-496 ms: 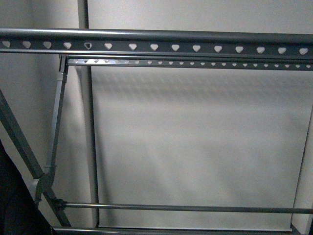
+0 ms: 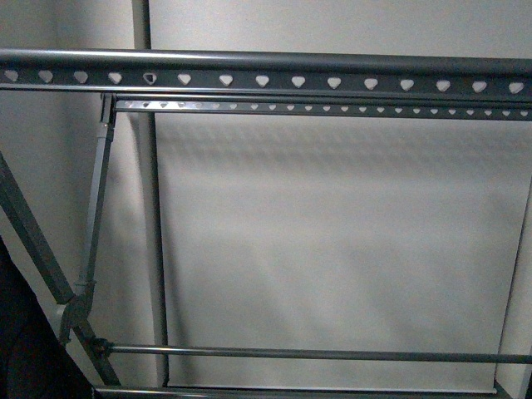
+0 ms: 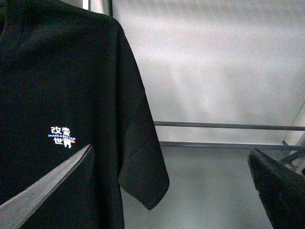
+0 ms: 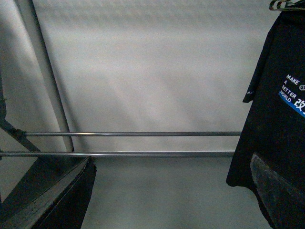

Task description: Hang clothes on hanger

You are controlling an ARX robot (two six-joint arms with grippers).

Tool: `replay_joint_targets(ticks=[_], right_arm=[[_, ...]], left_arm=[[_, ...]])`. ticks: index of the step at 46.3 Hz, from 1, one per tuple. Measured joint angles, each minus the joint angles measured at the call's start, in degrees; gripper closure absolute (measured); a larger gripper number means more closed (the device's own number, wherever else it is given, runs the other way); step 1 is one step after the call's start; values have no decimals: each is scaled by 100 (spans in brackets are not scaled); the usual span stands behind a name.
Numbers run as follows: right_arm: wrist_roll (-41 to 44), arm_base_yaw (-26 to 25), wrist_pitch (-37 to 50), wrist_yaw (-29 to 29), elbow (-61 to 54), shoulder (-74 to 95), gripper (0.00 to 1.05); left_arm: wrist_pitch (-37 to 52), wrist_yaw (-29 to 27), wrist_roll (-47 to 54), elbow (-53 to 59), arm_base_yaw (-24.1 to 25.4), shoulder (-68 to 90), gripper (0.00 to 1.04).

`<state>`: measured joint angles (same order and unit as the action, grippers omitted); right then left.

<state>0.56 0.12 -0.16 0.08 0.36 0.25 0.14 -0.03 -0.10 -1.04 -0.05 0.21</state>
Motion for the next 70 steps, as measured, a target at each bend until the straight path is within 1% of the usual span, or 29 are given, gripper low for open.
replay_joint_targets(ticks=[4, 5, 6, 7, 8, 9, 10, 13, 14, 16, 18, 21, 29, 30, 35, 42, 45, 51, 61, 62, 67, 68, 70], right_arm=[[0, 0, 0, 0, 0, 0, 7], [0, 0, 0, 2, 0, 0, 7], [-2, 0, 0, 4, 0, 0, 7], [-2, 0, 0, 2, 0, 0, 7], [2, 0, 0, -7, 0, 0, 7], [0, 0, 0, -17, 0, 0, 7], [0, 0, 0, -15, 0, 0, 7], [0, 0, 0, -9, 0, 0, 7], [0, 0, 0, -9, 0, 0, 7], [0, 0, 0, -7, 0, 0, 7], [0, 0, 0, -9, 0, 0, 7], [0, 0, 0, -11, 0, 0, 7], [0, 0, 0, -13, 0, 0, 7], [0, 0, 0, -11, 0, 0, 7], [0, 0, 0, -13, 0, 0, 7], [0, 0, 0, -13, 0, 0, 7], [0, 0, 0, -13, 0, 0, 7], [0, 0, 0, -11, 0, 0, 7], [0, 0, 0, -13, 0, 0, 7], [0, 0, 0, -13, 0, 0, 7], [0, 0, 0, -11, 0, 0, 7], [0, 0, 0, -13, 0, 0, 7], [0, 0, 0, -11, 0, 0, 7]], left_arm=[[0, 0, 0, 0, 0, 0, 7], [-74, 295, 39, -20, 92, 63, 7], [-236, 881, 107, -94, 267, 223, 7], [-245, 1150, 125, -129, 348, 402, 7], [-142, 1543, 166, -179, 431, 708, 7], [116, 1565, 160, -227, 483, 1064, 7], [302, 1510, 144, -273, 509, 1276, 7], [920, 1058, -24, -581, 608, 2090, 7], [1073, 828, -90, -761, 647, 2430, 7], [1191, 551, -269, -1019, 684, 2857, 7], [1233, 219, -476, -1373, 719, 3410, 7], [1231, -293, -1043, -2041, 715, 4470, 7], [1211, -946, -1860, -3062, 680, 6006, 7], [1204, -964, -1886, -3141, 682, 6098, 7], [1134, -1408, -2448, -3941, 745, 6983, 7], [831, -1657, -2999, -4765, 852, 7744, 7], [669, -1670, -3158, -5023, 905, 7969, 7], [389, -1709, -3462, -5410, 1014, 8345, 7], [251, -1908, -3748, -5790, 1193, 8795, 7], [201, -1921, -3773, -5851, 1233, 8867, 10], [52, -1878, -3910, -5947, 1368, 9086, 35], [52, -1864, -3910, -5947, 1375, 9090, 37], [50, -1746, -3908, -5934, 1405, 9097, 45]])
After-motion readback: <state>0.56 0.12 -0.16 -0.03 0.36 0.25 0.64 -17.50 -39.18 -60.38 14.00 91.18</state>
